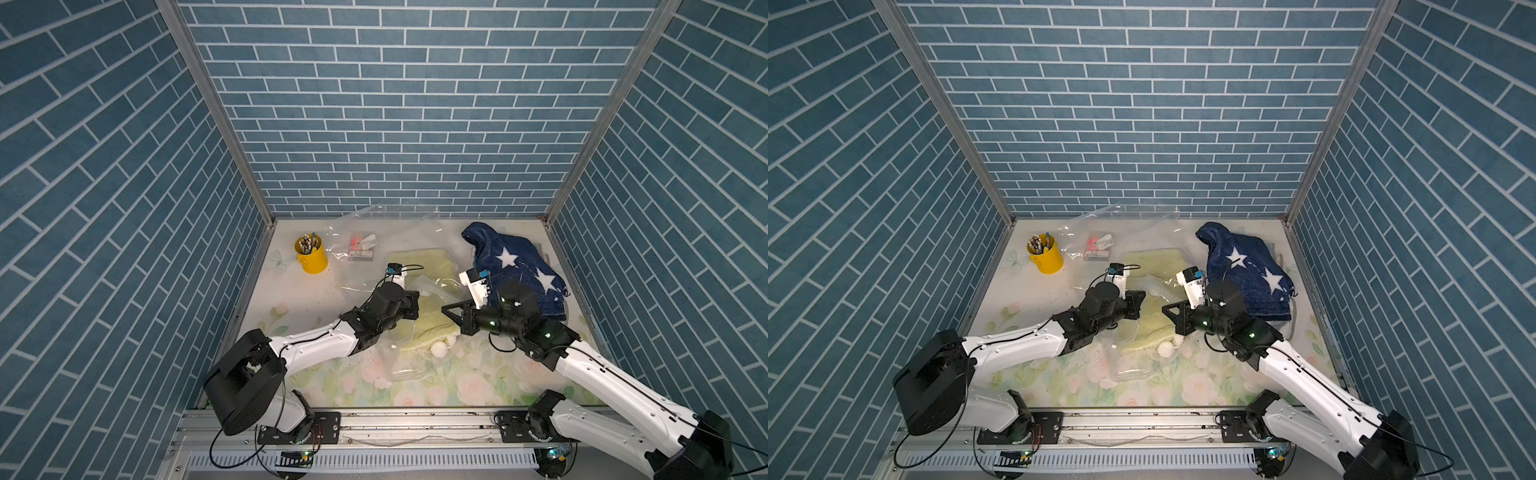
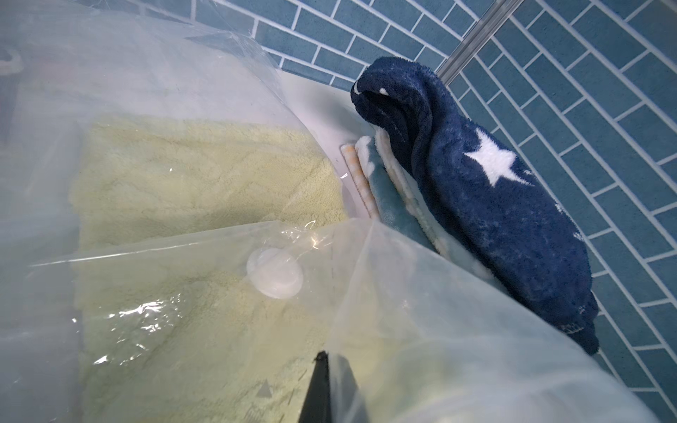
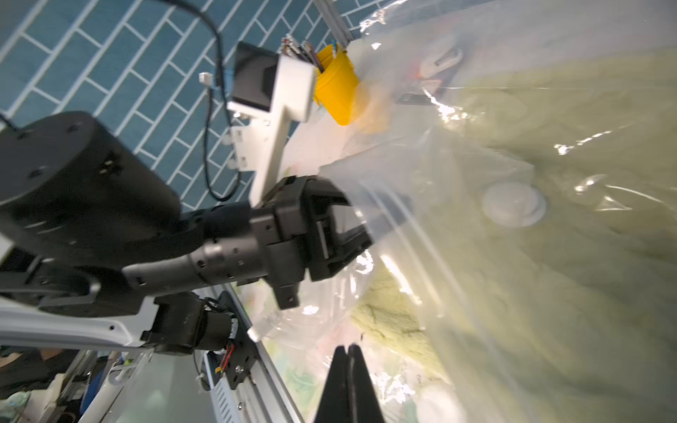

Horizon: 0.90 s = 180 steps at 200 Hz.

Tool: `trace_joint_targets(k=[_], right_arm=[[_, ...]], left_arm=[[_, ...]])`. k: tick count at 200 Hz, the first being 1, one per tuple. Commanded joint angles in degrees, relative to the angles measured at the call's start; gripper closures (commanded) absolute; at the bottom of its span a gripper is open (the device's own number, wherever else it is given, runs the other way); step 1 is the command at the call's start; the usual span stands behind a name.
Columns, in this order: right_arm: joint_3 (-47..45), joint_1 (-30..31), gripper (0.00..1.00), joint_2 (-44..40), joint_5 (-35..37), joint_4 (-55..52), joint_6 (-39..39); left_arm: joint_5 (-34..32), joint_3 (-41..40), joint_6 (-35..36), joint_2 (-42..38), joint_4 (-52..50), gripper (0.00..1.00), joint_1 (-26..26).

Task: Take the blanket out of the vacuum bag
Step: Take out the blanket from the vacuum bag.

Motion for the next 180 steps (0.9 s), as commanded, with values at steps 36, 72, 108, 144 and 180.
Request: trace_joint_targets(k=[36,72,108,144,180], right_arm=[[-7.5,12.8,1.0,0.1,6.8,8.2,6.7],[-11.6,16.0,1.0,2.1,10.8,12.9,10.3],[-13.9,17.0,1.0,4.8,18.2,15.4,15.7],[-18.8,17.4,1.0,5.6,24.2,23.9,24.2],[-16.9,17.7,1.0,9.3,22.9,23.6,23.0]], left_arm=[[-0.3,3.7,0.9,0.7,-1.4,1.0,0.4],[0.4,5.2,1.6,1.0,-1.7,1.0,0.4],[2.0,5.4,1.9,0.5,-0.8,1.0,0.4],[4.4,5.2,2.3,-0.1,0.2,1.0,0.3],[4.8,5.6,2.9,0.1,0.2,1.0,0.3]])
